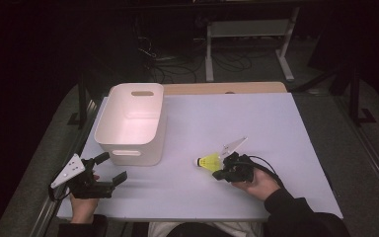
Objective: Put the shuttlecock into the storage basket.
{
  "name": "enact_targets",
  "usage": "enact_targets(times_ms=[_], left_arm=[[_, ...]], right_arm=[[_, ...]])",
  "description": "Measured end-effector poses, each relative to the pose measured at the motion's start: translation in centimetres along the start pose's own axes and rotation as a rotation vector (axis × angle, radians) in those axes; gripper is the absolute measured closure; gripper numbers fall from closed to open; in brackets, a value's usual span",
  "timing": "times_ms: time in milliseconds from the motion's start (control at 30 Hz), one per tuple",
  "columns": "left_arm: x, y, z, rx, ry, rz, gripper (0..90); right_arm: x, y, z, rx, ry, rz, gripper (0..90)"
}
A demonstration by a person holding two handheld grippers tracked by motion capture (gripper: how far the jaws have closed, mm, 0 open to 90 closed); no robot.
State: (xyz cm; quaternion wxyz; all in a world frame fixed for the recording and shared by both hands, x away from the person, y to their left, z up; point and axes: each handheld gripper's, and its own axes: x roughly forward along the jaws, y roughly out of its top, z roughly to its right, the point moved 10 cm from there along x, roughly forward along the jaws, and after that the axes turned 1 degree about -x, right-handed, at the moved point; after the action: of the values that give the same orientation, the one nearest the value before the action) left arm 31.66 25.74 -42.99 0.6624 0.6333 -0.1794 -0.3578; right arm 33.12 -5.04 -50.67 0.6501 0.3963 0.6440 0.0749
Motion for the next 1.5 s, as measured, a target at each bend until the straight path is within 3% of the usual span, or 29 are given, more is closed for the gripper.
enact_targets(times_ms=[800,967,1200,1500], left_arm=[[0.0,0.0,0.0,0.0,-0.005,-0.003,0.0],[0.0,0.0,0.0,-0.001,-0.005,-0.003,0.0],[0.0,0.0,0.1,-0.005,-0.006,0.0,0.0],[0.0,0.0,0.0,-0.003,-0.007,-0.002,0.0]], right_arm=[[-0.1,1.5,3.7,0.051,-0.071,0.017,89.0],[0.0,2.2,4.6,0.069,-0.072,0.03,89.0],[0.8,2.4,4.7,0.066,-0.05,0.018,89.1],[0.5,3.2,6.5,0.077,-0.082,0.018,89.1]])
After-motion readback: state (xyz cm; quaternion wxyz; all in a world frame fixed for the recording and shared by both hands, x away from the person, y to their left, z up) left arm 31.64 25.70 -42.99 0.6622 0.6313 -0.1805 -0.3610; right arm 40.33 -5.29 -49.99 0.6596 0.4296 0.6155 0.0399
